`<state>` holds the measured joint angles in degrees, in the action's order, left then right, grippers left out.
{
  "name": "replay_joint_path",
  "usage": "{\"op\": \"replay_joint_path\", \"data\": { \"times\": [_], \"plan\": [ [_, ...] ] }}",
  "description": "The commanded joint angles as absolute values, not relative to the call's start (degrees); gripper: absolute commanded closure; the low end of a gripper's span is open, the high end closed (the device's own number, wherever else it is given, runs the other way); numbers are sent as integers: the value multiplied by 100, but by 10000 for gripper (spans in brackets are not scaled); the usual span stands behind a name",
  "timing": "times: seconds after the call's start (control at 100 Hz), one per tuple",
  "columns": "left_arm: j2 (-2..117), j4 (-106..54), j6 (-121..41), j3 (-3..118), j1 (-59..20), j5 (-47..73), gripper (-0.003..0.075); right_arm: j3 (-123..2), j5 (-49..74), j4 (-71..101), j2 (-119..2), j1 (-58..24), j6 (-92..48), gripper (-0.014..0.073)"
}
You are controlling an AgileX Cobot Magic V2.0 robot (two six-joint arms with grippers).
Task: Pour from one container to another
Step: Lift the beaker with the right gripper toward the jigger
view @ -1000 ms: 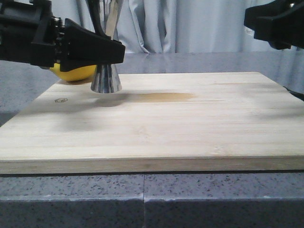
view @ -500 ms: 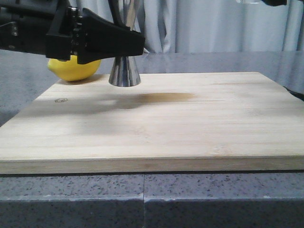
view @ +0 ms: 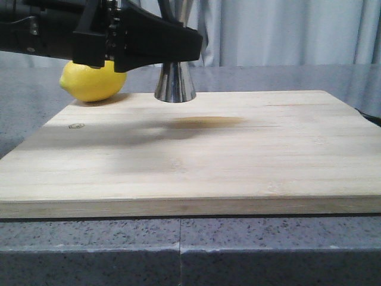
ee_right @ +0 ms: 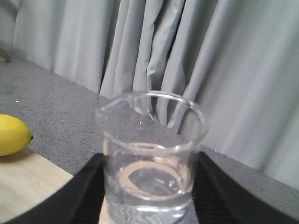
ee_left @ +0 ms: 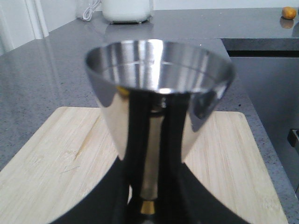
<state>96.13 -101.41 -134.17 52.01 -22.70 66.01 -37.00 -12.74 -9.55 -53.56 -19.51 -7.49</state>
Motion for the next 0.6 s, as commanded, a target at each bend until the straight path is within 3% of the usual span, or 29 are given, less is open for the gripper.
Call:
{"op": "replay_joint_path", "data": {
  "times": [0.0,0.59],
  "plan": [
    [9356,-10610,-13316,5362,-2385,7265,739,-3990,-1440,-1094,-5185,-2047,-794,357],
    [9356,-10610,-12902,5362,-2386,7265,739,-4108,-1227,-1626,-5181,-2867,-794,357]
  ]
}}
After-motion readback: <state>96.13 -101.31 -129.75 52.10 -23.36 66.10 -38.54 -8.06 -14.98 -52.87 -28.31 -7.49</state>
